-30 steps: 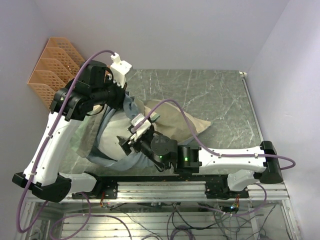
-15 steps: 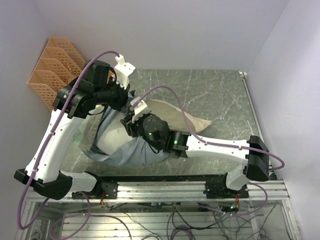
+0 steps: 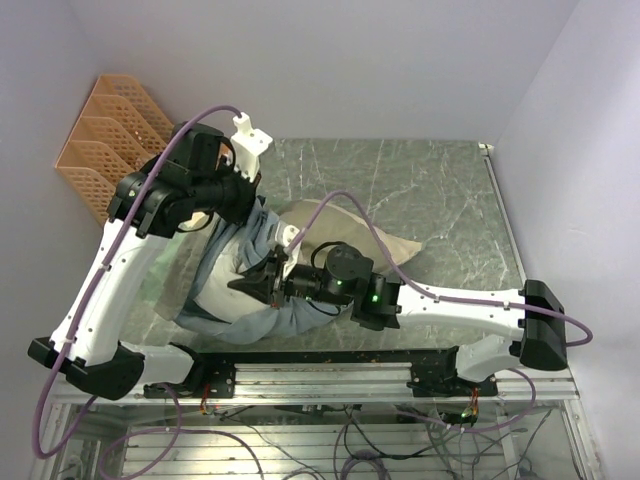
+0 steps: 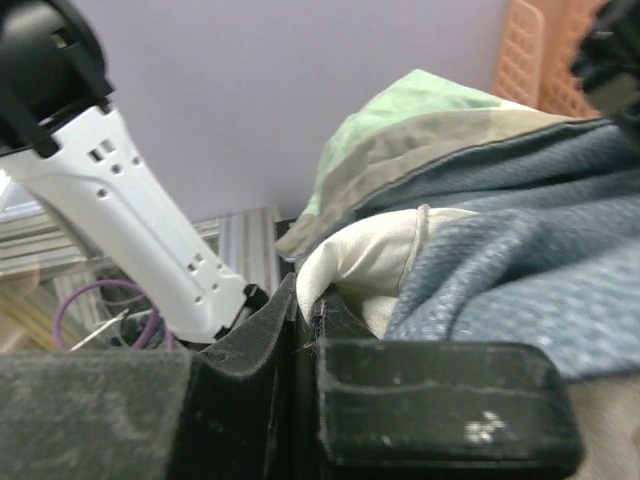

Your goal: Remove the pillowcase from the pillow

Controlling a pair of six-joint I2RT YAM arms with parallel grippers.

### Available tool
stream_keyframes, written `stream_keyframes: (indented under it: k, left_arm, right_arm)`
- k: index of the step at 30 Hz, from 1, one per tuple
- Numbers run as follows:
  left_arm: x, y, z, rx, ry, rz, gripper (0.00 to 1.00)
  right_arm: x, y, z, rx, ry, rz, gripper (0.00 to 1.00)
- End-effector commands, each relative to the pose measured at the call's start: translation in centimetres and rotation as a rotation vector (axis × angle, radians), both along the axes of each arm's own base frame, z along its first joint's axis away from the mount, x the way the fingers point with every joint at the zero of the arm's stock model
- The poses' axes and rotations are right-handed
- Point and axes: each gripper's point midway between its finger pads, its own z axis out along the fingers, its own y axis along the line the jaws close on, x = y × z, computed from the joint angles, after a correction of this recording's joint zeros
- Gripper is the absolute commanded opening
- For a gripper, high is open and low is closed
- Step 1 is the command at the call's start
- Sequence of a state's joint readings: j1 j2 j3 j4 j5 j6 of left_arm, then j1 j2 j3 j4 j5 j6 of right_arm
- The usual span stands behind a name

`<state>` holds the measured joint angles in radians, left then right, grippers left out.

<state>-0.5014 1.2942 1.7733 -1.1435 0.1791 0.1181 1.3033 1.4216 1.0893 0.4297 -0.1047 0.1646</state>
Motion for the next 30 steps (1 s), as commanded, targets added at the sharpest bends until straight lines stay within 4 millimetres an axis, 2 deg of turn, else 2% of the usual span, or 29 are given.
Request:
stream_keyframes:
  k: [1,4,6,10,11,12,14,16,18,19,20,21,24,25,26,27,29,30]
  left_arm:
    - [3.1,-1.3,2.7,-0.078,-0.122,0.049,0.07]
    - [4.7,0.1,2.1,-0.020,-0.164,0.133,0.07]
    - [6.6,2.0,2.0,0.039,-0.231,0.251,0.07]
    - [9.3,6.2,0.1,0.201,-0.312,0.468,0.07]
    - [9.8,7.4,-0.6,0.247,-0.313,0.517,0.07]
    - [10.2,8.6,-1.5,0.285,-0.301,0.557,0.07]
    - [10.7,10.9,-2.8,0.318,-0.261,0.604,0.07]
    - [10.7,12.4,-2.9,0.319,-0.257,0.610,0.07]
    - [10.1,13.0,-2.6,0.317,-0.287,0.581,0.07]
    - [9.8,13.1,-2.2,0.312,-0.308,0.563,0.07]
    - [9.4,13.0,-1.7,0.306,-0.327,0.542,0.07]
    - [9.1,12.9,-1.2,0.303,-0.342,0.518,0.13]
    - [8.2,12.6,1.0,0.278,-0.396,0.477,0.44]
    - [8.1,12.5,2.2,0.262,-0.421,0.471,0.59]
    - [7.9,12.4,3.9,0.244,-0.456,0.469,0.73]
    - [7.8,12.4,5.9,0.224,-0.500,0.467,0.80]
    - [6.9,12.4,11.4,0.177,-0.608,0.457,0.92]
    - [6.0,12.4,14.7,0.137,-0.669,0.456,0.95]
  right_arm:
    - [-8.9,1.0,0.9,0.045,-0.014,0.335,0.00]
    - [-12.3,1.1,0.6,0.035,-0.029,0.428,0.00]
    - [-13.5,0.7,0.3,0.028,-0.041,0.444,0.00]
    - [-12.0,-2.0,0.8,0.052,-0.063,0.336,0.00]
    - [-11.1,-3.0,1.1,0.067,-0.070,0.281,0.00]
    - [-10.1,-4.6,2.6,0.106,-0.085,0.218,0.00]
    - [-6.9,-7.0,4.0,0.135,-0.103,0.041,0.00]
    - [-2.5,-9.9,5.3,0.160,-0.106,-0.184,0.00]
    - [2.7,-13.2,6.0,0.181,-0.085,-0.417,0.00]
    - [6.1,-15.2,6.2,0.191,-0.069,-0.538,0.00]
    - [8.4,-16.6,6.3,0.195,-0.049,-0.618,0.00]
    - [10.4,-17.8,6.4,0.197,-0.039,-0.681,0.00]
    - [13.8,-18.7,7.2,0.193,-0.040,-0.780,0.00]
    - [14.6,-18.5,7.5,0.186,-0.045,-0.801,0.00]
    - [15.3,-18.3,7.9,0.184,-0.054,-0.812,0.00]
    - [15.9,-17.8,9.0,0.194,-0.062,-0.818,0.00]
    - [17.2,-16.7,10.3,0.182,-0.081,-0.830,0.00]
    - [17.9,-16.2,11.0,0.181,-0.089,-0.834,0.00]
